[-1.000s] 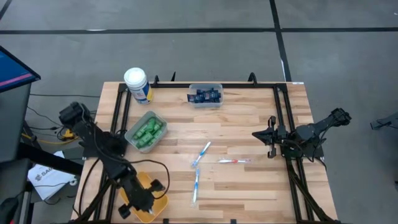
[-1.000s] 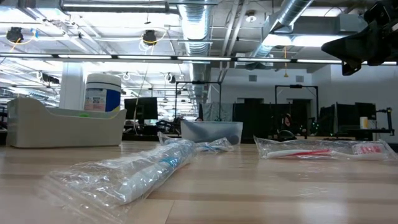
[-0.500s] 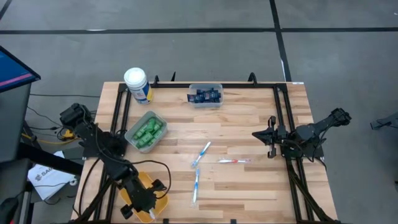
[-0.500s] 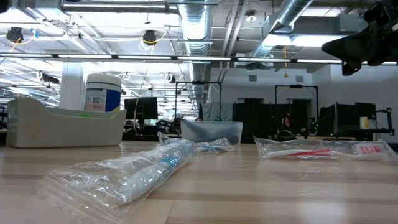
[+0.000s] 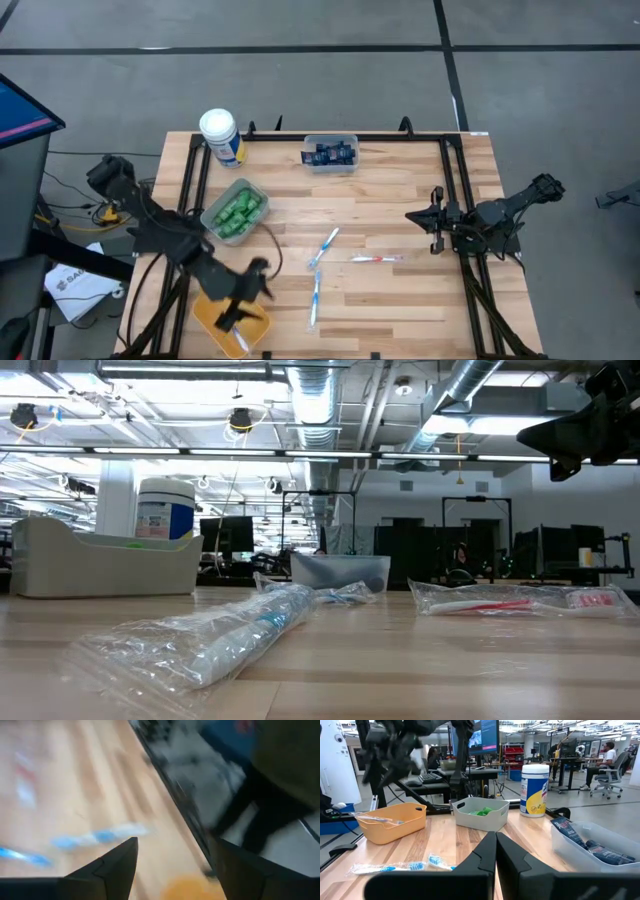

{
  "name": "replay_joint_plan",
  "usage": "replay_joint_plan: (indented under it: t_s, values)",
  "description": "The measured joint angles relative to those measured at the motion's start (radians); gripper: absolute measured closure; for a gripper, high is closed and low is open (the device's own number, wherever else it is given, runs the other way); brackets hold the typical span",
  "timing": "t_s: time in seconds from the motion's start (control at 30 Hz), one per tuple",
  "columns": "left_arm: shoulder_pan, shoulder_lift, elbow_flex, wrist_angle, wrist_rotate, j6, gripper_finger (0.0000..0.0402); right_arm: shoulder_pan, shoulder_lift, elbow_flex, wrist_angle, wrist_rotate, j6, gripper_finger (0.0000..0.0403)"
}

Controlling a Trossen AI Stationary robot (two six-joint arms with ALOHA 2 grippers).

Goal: Pick & Place Travel size toiletries
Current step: Put the blue toothbrush into the orange bin

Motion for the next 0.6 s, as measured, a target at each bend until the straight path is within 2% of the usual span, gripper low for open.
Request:
replay_joint_plan:
  t_s: [0.13, 0.33, 0.43, 0.6]
  values:
    - [0.095, -0.036, 0.058, 0.006, -0.107, 0.037, 0.0164, 0.000, 0.000, 0.000, 0.000, 0.000, 0.000, 0.0403]
    - [0.267, 0.009, 0.134, 0.008, -0.270, -0.005, 0.0172, 0.000, 0.000, 0.000, 0.000, 0.000, 0.000, 0.0403]
    - [0.347, 0.069, 0.147, 0.008, -0.311, -0.007, 0.0172, 0.000, 0.000, 0.000, 0.000, 0.000, 0.000, 0.0403]
    - [0.440, 0.205, 0.172, 0.007, -0.316, -0.065, 0.0172, 0.000, 0.000, 0.000, 0.000, 0.000, 0.000, 0.0403]
